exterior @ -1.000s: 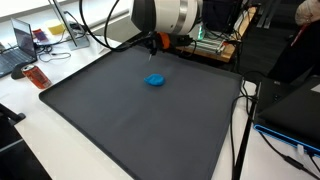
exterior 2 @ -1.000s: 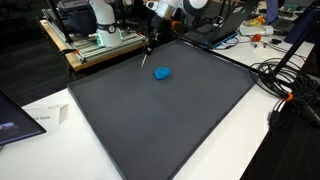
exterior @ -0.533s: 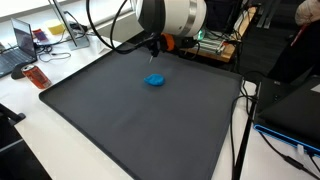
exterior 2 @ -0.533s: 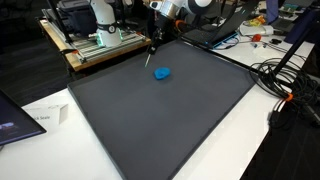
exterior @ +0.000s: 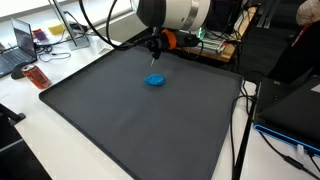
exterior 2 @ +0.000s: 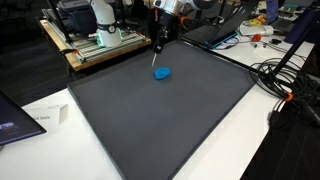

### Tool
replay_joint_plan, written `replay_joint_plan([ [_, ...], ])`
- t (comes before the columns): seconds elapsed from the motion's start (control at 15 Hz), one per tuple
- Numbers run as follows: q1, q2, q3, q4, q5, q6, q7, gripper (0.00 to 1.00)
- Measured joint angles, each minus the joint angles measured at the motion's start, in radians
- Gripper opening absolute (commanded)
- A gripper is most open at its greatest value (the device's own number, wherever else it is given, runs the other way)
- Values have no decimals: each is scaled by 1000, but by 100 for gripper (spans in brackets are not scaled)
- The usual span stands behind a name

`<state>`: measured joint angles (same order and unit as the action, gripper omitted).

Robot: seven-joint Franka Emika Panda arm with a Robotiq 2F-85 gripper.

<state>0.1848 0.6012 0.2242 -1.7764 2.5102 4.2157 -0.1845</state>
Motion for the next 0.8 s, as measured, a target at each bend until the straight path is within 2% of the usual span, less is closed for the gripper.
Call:
replay_joint_plan([
  [0.4,-14,60,-7,8,0,0,0,3],
  [0.8,20,106,-53,18,0,0,21,3],
])
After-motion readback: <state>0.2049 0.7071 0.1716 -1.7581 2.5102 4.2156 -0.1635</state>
